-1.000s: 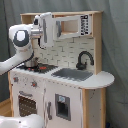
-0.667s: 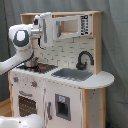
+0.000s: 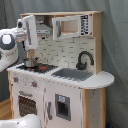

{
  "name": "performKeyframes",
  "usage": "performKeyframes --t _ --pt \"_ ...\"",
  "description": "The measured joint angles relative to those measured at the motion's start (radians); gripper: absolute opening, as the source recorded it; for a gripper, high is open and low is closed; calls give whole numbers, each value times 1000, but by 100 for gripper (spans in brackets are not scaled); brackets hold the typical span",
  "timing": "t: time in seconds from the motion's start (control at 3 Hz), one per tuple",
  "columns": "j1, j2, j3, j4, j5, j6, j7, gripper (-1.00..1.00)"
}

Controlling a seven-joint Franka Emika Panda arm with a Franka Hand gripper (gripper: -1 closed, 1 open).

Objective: Play with the kitchen

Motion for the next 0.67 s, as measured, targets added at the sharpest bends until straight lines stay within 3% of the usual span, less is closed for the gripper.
performKeyframes --t 0.67 --pt "92 -92 13 13 -11 0 -169 100"
